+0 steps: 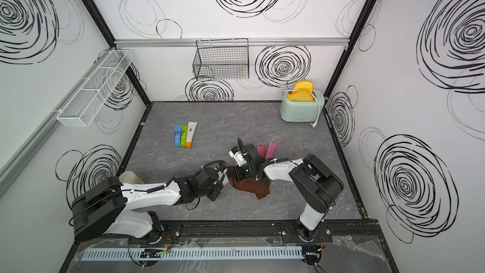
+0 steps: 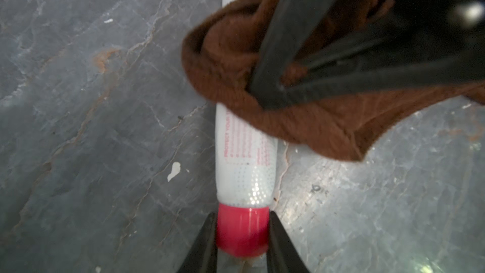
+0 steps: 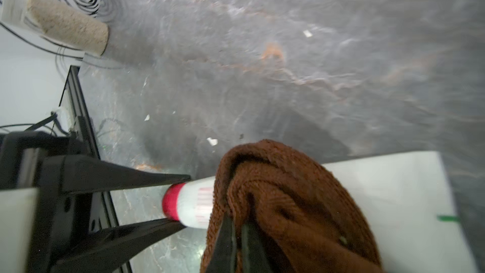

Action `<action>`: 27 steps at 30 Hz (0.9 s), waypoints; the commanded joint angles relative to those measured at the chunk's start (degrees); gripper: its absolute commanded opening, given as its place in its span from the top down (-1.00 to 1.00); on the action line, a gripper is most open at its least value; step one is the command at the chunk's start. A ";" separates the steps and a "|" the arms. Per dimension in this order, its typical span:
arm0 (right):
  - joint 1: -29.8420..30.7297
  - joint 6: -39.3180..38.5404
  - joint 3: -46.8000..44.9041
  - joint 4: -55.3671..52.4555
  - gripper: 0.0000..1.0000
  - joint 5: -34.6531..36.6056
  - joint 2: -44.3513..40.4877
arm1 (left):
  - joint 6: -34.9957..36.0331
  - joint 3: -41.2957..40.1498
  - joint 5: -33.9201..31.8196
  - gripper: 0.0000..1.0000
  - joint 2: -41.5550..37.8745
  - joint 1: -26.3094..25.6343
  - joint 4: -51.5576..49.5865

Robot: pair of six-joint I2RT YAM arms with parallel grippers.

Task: Wipe the surface of the toothpaste tube
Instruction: Wipe the dirt from the toothpaste tube, then place the toothpaste at the center of the board.

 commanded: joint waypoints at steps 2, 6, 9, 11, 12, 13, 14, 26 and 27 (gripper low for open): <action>-0.69 0.30 -0.40 -3.31 1.00 -0.46 0.69 | 0.28 0.45 0.14 0.89 -1.38 0.34 6.27; -8.68 -2.83 0.20 -6.31 1.00 2.43 1.53 | 0.05 -0.14 -0.07 0.90 -2.23 0.35 6.36; -12.02 -3.80 0.39 -6.92 1.00 2.57 1.57 | -0.05 -0.23 -0.35 0.90 -2.50 0.43 6.37; -11.07 -3.16 0.05 -5.68 1.00 1.28 1.38 | -0.15 -0.15 -0.50 0.90 -2.48 0.52 6.37; -9.82 -2.76 -0.01 -5.08 1.00 0.43 1.44 | -0.31 -0.14 -0.58 0.91 -2.39 0.60 6.33; -8.43 -2.44 0.06 -4.82 1.00 -0.20 1.74 | -0.38 -0.08 -0.69 0.91 -2.35 0.69 6.24; -6.71 -2.00 0.08 -4.32 1.00 -1.13 1.99 | -0.50 -0.03 -0.98 0.91 -2.44 0.80 6.17; -2.66 -0.26 -12.63 -6.07 1.00 1.64 -11.65 | -3.05 9.13 2.34 0.89 0.72 11.95 2.49; -3.30 -0.33 -13.69 -6.15 1.00 1.61 -12.96 | -3.54 10.42 2.95 0.88 1.83 11.91 2.71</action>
